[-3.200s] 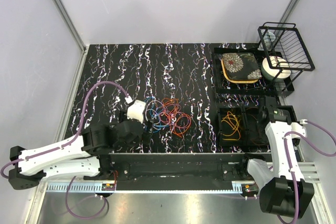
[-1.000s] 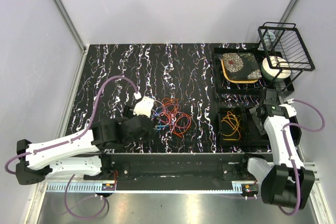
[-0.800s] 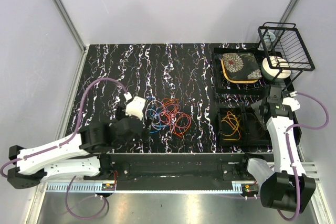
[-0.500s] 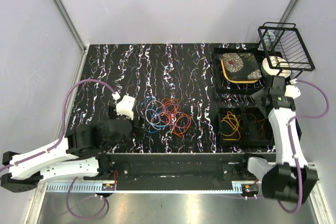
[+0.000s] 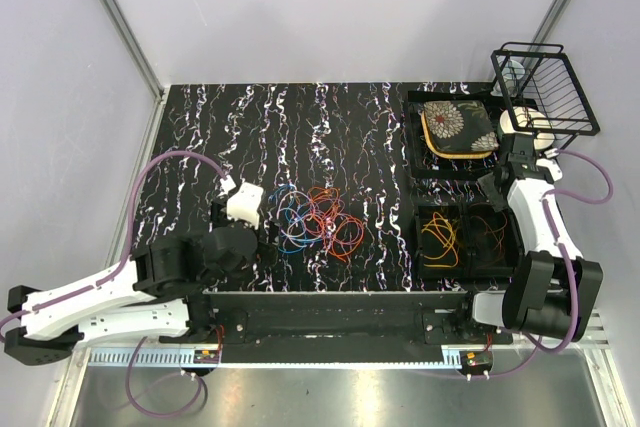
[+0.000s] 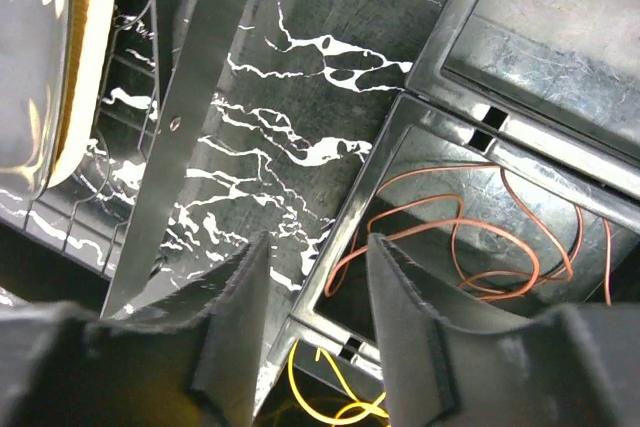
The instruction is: Untangle the cables
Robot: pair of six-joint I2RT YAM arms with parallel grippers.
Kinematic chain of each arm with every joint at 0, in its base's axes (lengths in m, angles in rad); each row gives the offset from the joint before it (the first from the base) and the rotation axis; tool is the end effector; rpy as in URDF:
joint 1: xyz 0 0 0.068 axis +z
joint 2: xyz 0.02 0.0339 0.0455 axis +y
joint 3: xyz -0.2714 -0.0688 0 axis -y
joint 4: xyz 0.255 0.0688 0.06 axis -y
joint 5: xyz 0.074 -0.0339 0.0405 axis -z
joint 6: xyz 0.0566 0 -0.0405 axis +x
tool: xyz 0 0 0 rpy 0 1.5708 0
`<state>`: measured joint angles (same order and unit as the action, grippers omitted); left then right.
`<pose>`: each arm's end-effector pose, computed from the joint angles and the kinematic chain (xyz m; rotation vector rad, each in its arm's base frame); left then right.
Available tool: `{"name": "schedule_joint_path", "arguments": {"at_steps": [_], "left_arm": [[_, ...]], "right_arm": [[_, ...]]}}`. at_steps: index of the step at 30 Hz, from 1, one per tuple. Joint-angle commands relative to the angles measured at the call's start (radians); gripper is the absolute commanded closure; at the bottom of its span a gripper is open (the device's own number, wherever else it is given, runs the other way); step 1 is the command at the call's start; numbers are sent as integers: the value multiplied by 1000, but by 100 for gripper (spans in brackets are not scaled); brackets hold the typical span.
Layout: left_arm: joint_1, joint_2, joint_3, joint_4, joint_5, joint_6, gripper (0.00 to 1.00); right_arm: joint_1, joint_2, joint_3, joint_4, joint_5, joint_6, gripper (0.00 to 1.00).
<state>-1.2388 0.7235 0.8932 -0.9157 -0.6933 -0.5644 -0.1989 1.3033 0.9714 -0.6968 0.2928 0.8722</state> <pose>0.0812 -0.1245 0.3156 0.3823 2.0956 -0.2505 0.2664 -0.0704 0.2391 1.3828 2.1268 -0.1201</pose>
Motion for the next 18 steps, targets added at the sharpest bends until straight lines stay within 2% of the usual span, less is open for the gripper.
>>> {"name": "schedule_joint_path", "arguments": {"at_steps": [1,14,16,18], "left_arm": [[-4,13,3,47,-38,21,3],[-4,30,4,44,-43,20,3],[-4,30,4,44,-43,20,3],[-4,31,3,46,-46,17,3]], "right_arm": [[-13,17,-17,43,-9,22,55],[-17,-19,-94,49,-37,14,58],[-19,-24,-106,49,-37,11,62],[-20,-30,-126,60,-29,8,71]]}}
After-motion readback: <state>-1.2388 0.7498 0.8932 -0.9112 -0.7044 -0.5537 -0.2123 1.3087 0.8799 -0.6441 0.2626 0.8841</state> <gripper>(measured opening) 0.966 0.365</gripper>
